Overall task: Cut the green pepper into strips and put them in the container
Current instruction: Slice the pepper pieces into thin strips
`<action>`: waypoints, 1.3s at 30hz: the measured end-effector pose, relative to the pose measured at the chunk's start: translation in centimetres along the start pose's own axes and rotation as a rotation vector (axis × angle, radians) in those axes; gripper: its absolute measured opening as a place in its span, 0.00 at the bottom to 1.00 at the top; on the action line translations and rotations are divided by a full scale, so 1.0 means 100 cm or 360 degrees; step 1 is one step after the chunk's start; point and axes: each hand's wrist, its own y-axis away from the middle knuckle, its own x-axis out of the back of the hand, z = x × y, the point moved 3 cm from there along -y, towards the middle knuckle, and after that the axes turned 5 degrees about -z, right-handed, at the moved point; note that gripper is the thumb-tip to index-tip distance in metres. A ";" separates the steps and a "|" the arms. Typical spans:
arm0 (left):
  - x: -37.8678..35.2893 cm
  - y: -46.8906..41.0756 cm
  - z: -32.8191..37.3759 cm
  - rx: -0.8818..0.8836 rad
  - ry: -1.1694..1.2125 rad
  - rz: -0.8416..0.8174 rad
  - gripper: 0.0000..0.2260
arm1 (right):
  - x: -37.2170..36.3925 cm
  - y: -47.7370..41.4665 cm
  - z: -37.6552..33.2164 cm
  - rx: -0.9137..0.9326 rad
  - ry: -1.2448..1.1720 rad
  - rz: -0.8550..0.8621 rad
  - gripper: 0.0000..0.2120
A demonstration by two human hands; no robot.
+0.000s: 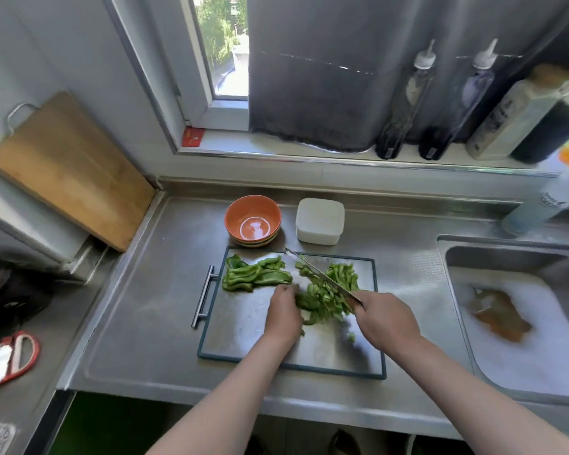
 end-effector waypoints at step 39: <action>0.030 -0.025 0.059 -0.0197 -0.0235 -0.0823 0.25 | 0.031 0.000 -0.001 0.0387 0.0651 0.0095 0.12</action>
